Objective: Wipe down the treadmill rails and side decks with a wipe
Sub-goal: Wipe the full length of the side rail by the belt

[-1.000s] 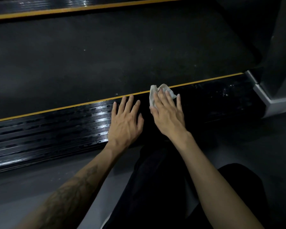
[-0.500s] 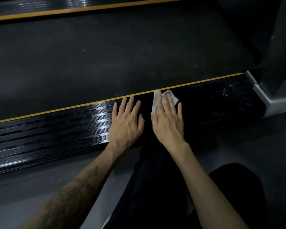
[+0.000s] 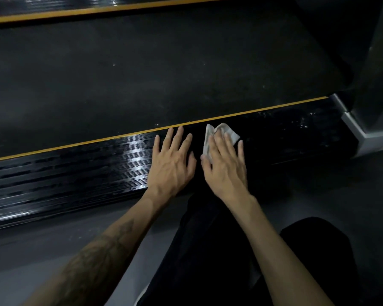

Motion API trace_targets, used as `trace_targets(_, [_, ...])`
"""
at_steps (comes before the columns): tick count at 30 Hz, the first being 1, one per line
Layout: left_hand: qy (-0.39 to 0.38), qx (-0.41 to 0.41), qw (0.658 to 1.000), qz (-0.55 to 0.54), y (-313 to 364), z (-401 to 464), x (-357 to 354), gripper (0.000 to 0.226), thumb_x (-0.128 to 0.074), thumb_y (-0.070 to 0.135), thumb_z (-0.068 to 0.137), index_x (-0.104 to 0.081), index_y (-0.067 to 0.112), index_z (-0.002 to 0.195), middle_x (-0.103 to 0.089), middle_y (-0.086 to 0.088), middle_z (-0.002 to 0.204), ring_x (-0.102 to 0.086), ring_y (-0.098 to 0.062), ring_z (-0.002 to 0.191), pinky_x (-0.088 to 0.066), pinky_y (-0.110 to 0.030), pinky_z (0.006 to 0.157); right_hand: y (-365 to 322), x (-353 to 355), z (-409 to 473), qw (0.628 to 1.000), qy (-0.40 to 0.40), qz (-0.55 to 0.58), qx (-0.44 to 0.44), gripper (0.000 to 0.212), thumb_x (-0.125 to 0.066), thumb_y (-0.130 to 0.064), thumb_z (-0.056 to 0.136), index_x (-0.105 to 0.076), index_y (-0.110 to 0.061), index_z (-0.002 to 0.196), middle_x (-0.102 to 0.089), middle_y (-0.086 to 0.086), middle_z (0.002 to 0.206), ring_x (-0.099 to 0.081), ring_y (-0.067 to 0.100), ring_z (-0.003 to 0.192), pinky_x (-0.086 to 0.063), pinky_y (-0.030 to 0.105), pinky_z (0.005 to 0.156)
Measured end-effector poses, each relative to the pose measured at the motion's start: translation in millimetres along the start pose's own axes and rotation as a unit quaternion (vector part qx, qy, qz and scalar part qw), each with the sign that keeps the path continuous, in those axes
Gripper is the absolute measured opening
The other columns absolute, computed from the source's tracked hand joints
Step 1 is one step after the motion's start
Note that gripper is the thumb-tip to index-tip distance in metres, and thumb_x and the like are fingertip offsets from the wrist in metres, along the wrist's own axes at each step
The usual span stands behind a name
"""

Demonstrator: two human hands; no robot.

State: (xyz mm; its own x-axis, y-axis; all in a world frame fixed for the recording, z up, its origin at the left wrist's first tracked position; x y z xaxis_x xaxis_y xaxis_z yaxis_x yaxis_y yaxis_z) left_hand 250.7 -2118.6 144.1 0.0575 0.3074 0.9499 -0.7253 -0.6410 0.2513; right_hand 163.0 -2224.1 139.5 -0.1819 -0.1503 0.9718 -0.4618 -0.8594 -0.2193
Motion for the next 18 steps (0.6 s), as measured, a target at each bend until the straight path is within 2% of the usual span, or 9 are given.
trace_targets(5, [0.010, -0.003, 1.000, -0.003, 2.0, -0.6, 2.3, 0.059, -0.033, 0.041, 0.101, -0.050, 0.016, 0.151, -0.038, -0.010, 0.163, -0.028, -0.030, 0.154, -0.021, -0.057, 0.124, 9.9, 3.3, 14.1, 1.000, -0.021, -0.001, 0.016, 0.075, -0.010, -0.052, 0.099, -0.024, -0.017, 0.163, -0.015, 0.003, 0.171, -0.007, 0.019, 0.159, 0.002, 0.052, 0.127])
trace_targets(9, [0.002, 0.000, 1.000, -0.001, 2.2, 0.5, 1.2, 0.059, -0.032, 0.042, 0.101, -0.049, 0.017, 0.152, -0.037, -0.009, 0.164, -0.027, -0.030, 0.154, -0.020, -0.057, 0.125, 7.3, 5.8, -4.5, 0.999, 0.026, 0.005, -0.027, 0.070, -0.018, -0.045, 0.102, -0.035, -0.008, 0.158, -0.025, 0.013, 0.167, -0.018, 0.025, 0.157, -0.008, 0.050, 0.128])
trace_targets(12, [-0.003, 0.000, 1.000, -0.002, 2.6, 0.6, 0.0, 0.060, -0.031, 0.042, 0.100, -0.048, 0.017, 0.152, -0.036, -0.009, 0.164, -0.026, -0.030, 0.155, -0.019, -0.057, 0.125, -4.1, -0.3, -3.4, 1.000, 0.024, 0.012, -0.010, 0.067, -0.022, -0.042, 0.102, -0.039, -0.008, 0.157, -0.030, 0.013, 0.166, -0.022, 0.028, 0.156, -0.016, 0.054, 0.127])
trace_targets(15, [-0.002, -0.001, 1.000, -0.005, 2.1, 0.2, 0.0, 0.060, -0.031, 0.042, 0.100, -0.048, 0.017, 0.152, -0.036, -0.009, 0.164, -0.026, -0.029, 0.155, -0.018, -0.056, 0.125, -2.3, 0.6, 6.9, 1.000, -0.003, 0.002, 0.022, 0.067, -0.017, -0.045, 0.103, -0.031, -0.015, 0.161, -0.024, 0.007, 0.169, -0.015, 0.023, 0.158, -0.006, 0.055, 0.127])
trace_targets(18, [0.006, -0.002, 1.000, -0.001, 3.3, 0.2, 2.1, 0.059, -0.032, 0.042, 0.101, -0.049, 0.016, 0.151, -0.038, -0.010, 0.163, -0.028, -0.030, 0.154, -0.021, -0.057, 0.124, 12.6, 5.6, 3.4, 1.000, 0.010, 0.000, 0.005, 0.067, -0.017, -0.046, 0.103, -0.025, -0.017, 0.163, -0.021, 0.006, 0.170, -0.013, 0.021, 0.159, -0.003, 0.055, 0.127])
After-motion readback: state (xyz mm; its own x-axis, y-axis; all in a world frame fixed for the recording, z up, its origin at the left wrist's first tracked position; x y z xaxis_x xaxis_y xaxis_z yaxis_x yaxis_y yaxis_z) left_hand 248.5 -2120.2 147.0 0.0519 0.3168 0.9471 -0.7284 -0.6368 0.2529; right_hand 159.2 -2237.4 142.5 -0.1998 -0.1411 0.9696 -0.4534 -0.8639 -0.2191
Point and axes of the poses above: each hand's wrist, its own z-axis towards the middle knuckle, its own x-axis out of the back of the hand, y = z × x, the point moved 9 cm from there along z, towards the middle knuckle
